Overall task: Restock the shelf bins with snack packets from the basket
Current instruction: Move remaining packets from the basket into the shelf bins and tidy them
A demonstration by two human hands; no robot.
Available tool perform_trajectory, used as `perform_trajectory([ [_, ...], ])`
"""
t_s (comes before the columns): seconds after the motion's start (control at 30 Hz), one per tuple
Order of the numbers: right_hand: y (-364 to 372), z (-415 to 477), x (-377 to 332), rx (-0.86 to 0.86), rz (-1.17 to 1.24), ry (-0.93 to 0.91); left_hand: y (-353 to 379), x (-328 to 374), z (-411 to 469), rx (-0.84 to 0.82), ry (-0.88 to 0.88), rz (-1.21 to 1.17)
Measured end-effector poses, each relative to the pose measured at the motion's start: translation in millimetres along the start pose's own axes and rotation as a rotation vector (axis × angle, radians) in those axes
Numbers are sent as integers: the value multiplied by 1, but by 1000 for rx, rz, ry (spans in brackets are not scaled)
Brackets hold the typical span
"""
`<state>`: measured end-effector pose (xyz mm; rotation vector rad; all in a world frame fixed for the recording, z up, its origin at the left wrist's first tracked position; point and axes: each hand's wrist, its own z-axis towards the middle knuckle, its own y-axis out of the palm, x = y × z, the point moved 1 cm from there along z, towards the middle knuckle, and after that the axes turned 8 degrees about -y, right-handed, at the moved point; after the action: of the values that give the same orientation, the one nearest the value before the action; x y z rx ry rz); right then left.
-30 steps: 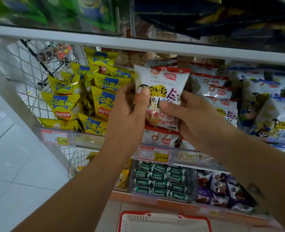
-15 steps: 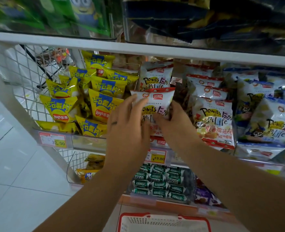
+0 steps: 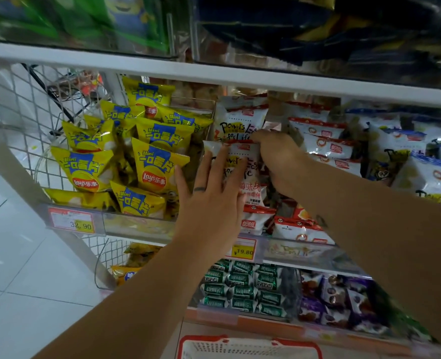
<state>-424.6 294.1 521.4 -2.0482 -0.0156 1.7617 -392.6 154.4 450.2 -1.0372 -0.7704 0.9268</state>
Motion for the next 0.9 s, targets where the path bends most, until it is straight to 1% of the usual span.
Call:
perform_trajectory([
  [0.07, 2, -2, 4, -25, -31, -35, 1, -4, -5, 11, 1, 4],
  [0.13, -1, -2, 6, -28, -27, -27, 2, -7, -11, 12, 9, 12],
  [0.3, -9, 28, -7, 94, -92, -55, 1, -10, -12, 10, 16, 10],
  [0.43, 1, 56, -15, 47, -132, -85, 1, -9, -14, 23, 12, -13],
  [0.57, 9, 60, -10, 9, -127, -88, 2, -9, -14, 33, 17, -24],
  [0.7, 0, 69, -5, 54, -44, -75, 0, -9, -15, 46, 4, -39],
  [0.77, -2, 71, 0, 9, -44, -54, 1, -9, -17, 45, 7, -35],
  [0.9, 0, 60, 3, -112, -174, -53, 1, -6, -18, 45, -1, -35],
])
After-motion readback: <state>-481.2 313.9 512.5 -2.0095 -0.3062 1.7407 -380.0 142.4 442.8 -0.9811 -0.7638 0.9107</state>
